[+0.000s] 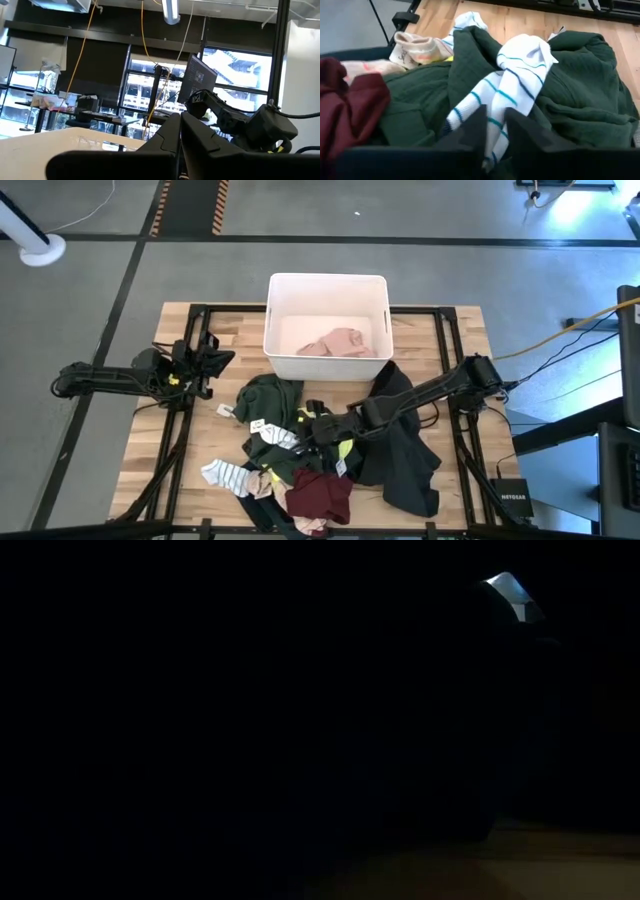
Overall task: Sort clothes
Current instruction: Put the top white sock into the white bin
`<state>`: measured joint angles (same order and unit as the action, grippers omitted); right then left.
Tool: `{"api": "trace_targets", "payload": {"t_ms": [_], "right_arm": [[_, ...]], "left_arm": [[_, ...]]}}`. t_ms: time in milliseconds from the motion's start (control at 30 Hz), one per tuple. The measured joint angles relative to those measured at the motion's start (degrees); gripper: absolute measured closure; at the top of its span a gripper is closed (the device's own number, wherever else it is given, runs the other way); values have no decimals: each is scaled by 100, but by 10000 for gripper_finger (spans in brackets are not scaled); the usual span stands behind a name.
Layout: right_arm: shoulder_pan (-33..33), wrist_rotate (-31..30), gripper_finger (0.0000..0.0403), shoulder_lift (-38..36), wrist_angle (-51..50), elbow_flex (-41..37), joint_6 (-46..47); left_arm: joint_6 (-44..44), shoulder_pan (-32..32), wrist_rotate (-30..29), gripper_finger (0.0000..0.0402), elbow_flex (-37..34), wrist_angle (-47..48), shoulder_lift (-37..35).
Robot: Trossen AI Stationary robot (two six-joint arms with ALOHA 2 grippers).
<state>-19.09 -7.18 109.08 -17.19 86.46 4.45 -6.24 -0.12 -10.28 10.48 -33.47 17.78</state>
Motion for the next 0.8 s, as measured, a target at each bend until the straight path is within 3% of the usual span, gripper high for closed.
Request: {"api": "trace_targets", "payload": {"t_ms": [100,300,533,800], "right_arm": [[-4,-201,388,-6,-13,0,-158],[-2,-585,380,-103,-258,167,-360],[0,-955,389,-291,-938,885,-776],[339,-1777,397,-1077,-1616,1158,-1126]], "left_arm": [[0,0,0,393,0,0,0],[0,0,0,393,0,9,0],[-60,0,0,393,0,53,-2],[-123,0,1,393,0,311,0]]}}
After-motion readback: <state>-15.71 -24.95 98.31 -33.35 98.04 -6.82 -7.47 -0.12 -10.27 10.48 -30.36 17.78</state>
